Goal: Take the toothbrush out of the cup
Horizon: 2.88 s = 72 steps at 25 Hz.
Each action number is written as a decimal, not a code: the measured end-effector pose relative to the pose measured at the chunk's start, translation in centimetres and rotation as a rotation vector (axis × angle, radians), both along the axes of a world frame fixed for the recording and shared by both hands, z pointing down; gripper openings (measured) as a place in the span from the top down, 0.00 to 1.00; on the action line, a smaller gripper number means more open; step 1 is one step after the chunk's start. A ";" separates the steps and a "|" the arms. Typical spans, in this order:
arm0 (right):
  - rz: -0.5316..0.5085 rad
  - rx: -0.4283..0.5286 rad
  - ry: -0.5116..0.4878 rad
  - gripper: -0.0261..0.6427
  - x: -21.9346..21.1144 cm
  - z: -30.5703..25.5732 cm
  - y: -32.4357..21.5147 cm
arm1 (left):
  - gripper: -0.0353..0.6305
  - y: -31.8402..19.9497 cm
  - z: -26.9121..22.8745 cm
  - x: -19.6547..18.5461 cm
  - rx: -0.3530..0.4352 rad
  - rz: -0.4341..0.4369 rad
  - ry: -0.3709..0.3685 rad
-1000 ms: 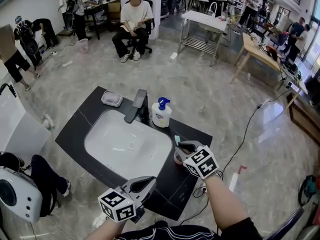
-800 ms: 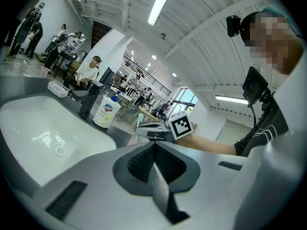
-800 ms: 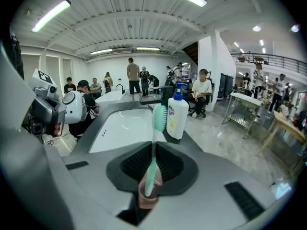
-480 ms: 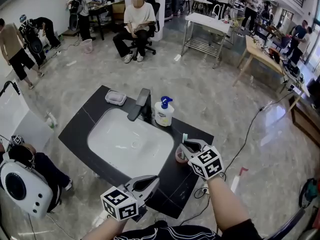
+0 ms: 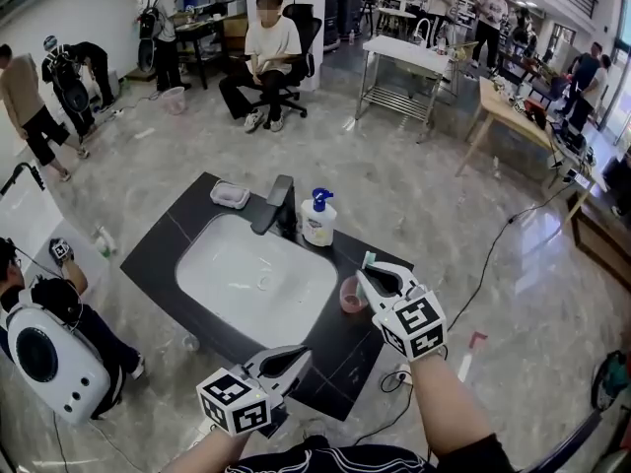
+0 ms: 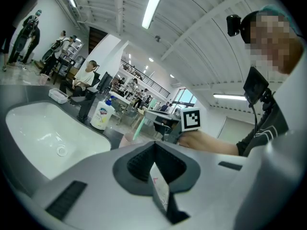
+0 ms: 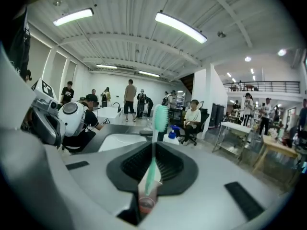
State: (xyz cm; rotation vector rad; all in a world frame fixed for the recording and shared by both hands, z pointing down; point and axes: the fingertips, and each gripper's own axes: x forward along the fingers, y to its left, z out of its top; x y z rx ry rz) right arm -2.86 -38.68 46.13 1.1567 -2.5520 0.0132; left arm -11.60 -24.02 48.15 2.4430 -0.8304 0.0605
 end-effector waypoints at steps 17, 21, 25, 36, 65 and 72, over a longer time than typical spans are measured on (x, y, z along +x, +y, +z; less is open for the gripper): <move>-0.036 0.083 -0.218 0.92 5.0 -6.6 15.0 | 0.94 8.6 -3.7 4.3 0.083 -0.015 0.015; -0.060 0.068 -0.251 0.92 6.0 -6.9 19.3 | 0.94 11.1 -4.6 5.3 0.102 -0.018 0.013; -0.102 0.068 -0.254 0.92 6.6 -6.8 23.6 | 0.94 13.4 -5.6 6.5 0.150 -0.018 -0.008; -0.154 -0.005 -0.314 0.92 8.0 -4.4 31.9 | 0.94 19.0 -6.2 8.4 0.171 -0.033 -0.038; -0.148 0.008 -0.320 0.92 9.4 -3.4 34.5 | 0.94 21.2 -6.8 10.0 0.230 -0.027 -0.053; -0.151 0.018 -0.327 0.92 10.1 -3.9 34.7 | 0.94 21.4 -7.0 10.6 0.233 -0.032 -0.057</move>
